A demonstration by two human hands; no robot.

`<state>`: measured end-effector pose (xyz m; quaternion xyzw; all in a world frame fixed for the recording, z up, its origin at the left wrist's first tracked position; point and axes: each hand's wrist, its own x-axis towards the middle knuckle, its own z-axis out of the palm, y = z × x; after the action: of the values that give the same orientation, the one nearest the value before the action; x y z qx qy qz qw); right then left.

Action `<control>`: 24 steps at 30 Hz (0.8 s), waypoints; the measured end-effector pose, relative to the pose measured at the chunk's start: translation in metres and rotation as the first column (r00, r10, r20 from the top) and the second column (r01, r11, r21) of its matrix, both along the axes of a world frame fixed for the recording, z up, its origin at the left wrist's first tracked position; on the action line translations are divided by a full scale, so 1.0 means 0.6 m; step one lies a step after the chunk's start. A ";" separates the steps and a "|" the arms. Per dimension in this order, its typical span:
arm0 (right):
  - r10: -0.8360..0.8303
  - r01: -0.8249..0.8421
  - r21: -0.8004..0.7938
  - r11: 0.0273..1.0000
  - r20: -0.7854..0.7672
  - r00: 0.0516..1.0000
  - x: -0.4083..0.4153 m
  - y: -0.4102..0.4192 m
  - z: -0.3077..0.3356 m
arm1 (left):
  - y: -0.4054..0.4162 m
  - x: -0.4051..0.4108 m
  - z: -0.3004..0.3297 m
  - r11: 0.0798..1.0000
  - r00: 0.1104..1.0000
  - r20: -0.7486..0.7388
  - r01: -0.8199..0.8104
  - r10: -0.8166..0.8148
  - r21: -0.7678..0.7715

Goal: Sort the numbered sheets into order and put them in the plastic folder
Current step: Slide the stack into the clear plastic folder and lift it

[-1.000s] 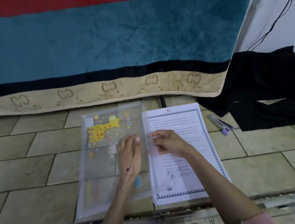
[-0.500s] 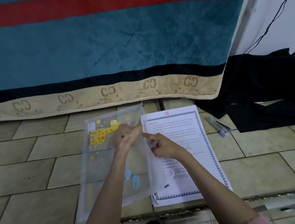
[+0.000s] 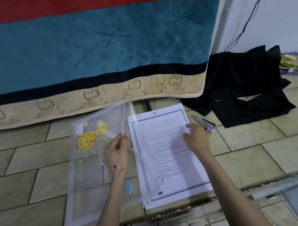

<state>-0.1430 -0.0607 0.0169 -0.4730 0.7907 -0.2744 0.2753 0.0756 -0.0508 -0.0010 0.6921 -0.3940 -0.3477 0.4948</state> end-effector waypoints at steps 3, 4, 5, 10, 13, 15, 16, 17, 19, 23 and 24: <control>-0.074 0.091 0.281 0.955 -0.071 0.995 -0.023 0.005 0.004 | 0.008 -0.003 -0.009 0.998 0.999 0.032 -0.031 0.033 -0.049; -0.068 0.081 0.335 0.939 -0.049 0.996 -0.024 0.003 0.006 | 0.008 -0.004 -0.010 0.998 0.998 0.045 -0.034 0.037 -0.056; -0.063 0.068 0.361 0.930 -0.025 0.998 -0.026 -0.003 0.002 | 0.008 -0.006 -0.007 0.998 0.998 0.050 -0.036 0.038 -0.055; -0.061 -0.017 0.282 0.959 0.265 0.962 -0.049 -0.017 0.001 | 0.008 -0.004 -0.011 0.997 0.999 0.037 -0.036 0.038 -0.069; 0.044 -0.133 0.199 0.971 0.397 0.917 -0.064 -0.006 0.020 | 0.010 -0.004 -0.008 0.997 0.998 0.051 -0.035 0.039 -0.075; 0.041 -0.184 0.212 0.960 0.541 0.840 -0.071 0.001 0.027 | 0.012 -0.003 -0.009 0.995 0.999 0.034 -0.027 0.030 -0.091; 0.045 -0.235 0.235 0.943 0.611 0.790 -0.072 0.005 0.028 | 0.011 0.000 -0.011 0.996 1.000 0.023 -0.008 0.011 -0.092; 0.073 -0.290 0.248 0.924 0.632 0.772 -0.071 0.009 0.025 | 0.009 0.005 -0.006 0.997 1.000 0.015 0.010 -0.009 -0.076; 0.155 -0.347 0.232 0.909 0.583 0.797 -0.069 0.016 0.022 | -0.004 0.019 0.001 0.998 0.998 -0.015 0.059 -0.059 -0.028; 0.228 -0.285 0.071 0.956 0.435 0.871 -0.097 0.003 0.028 | -0.031 0.036 0.022 0.985 0.986 0.074 0.143 -0.151 0.098; 0.223 -0.262 0.037 0.964 0.416 0.881 -0.111 -0.003 0.037 | -0.033 0.036 0.026 0.984 0.982 0.110 0.142 -0.153 0.104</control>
<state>-0.2094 -0.0625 0.0391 -0.4873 0.6619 -0.2937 0.4880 0.0974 -0.0704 0.0148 0.7032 -0.4556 -0.3607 0.4097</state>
